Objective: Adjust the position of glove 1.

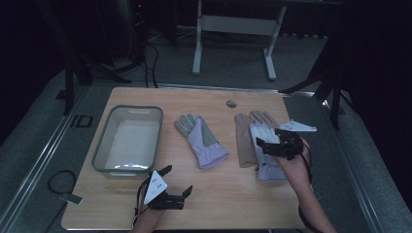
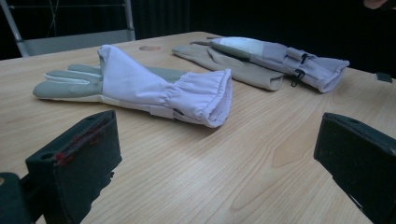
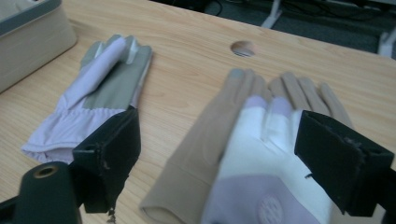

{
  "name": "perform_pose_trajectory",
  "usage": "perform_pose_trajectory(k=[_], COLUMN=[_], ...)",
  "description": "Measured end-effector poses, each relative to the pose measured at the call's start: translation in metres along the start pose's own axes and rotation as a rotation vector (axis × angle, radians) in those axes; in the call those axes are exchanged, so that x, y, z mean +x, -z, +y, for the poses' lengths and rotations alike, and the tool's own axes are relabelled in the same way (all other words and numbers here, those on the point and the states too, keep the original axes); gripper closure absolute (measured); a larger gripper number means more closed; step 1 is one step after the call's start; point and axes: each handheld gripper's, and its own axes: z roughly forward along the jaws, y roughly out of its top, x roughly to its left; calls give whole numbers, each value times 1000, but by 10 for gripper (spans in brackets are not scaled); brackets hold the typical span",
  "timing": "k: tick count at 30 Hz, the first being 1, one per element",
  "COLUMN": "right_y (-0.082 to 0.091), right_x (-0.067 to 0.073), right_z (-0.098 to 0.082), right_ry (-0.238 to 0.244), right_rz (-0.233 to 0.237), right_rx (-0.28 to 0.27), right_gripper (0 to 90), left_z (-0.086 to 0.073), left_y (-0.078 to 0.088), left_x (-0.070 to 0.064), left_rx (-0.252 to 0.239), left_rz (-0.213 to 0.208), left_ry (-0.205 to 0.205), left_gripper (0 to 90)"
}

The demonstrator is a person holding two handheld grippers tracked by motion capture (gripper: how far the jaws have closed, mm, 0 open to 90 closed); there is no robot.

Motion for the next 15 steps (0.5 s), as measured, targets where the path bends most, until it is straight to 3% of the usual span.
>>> perform_pose_trajectory(k=[6, 11, 15], right_y=[-17, -40, -56], right_x=[13, 29, 40], right_z=[9, 16, 21], right_ry=[44, 95, 120], right_rz=[32, 115, 153], right_rx=[18, 46, 47], right_gripper=[193, 225, 283], left_z=[0, 0, 0], left_y=[0, 0, 0], left_x=[0, 0, 0], left_rx=[-3, -4, -3], left_rz=[-1, -4, -7], left_ry=[-1, -6, -6], left_gripper=[5, 5, 5])
